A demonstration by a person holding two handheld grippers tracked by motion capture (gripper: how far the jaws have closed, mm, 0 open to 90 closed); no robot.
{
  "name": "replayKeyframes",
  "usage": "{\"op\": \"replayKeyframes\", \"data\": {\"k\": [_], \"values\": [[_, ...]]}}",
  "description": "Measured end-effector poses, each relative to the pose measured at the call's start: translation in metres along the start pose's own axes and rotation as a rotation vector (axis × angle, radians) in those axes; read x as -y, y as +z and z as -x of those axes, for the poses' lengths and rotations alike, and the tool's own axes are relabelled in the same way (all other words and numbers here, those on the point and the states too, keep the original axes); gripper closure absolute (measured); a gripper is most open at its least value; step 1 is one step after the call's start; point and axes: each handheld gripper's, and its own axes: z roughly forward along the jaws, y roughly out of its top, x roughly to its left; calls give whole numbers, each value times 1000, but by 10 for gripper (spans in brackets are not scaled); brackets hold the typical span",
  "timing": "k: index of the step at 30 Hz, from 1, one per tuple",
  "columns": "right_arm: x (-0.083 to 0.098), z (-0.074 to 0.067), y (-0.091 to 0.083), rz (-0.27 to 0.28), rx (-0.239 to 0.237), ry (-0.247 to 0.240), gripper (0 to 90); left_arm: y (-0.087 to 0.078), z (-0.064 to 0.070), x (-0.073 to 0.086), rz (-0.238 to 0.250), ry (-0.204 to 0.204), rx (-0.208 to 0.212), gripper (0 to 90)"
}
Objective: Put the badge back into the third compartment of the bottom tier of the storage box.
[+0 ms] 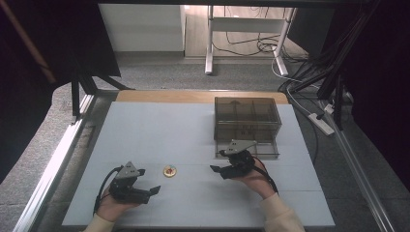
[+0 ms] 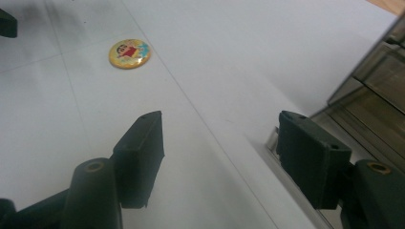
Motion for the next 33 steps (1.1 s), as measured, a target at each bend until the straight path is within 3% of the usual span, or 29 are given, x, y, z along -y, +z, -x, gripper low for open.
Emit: {"op": "replayKeyframes", "data": {"k": [25, 33], "values": [[-24, -26, 41, -39, -74, -50, 282, 0, 0, -1, -4, -3, 0, 94], [-34, -31, 59, -55, -88, -20, 246, 2, 1, -1, -11, -8, 4, 92]]}}
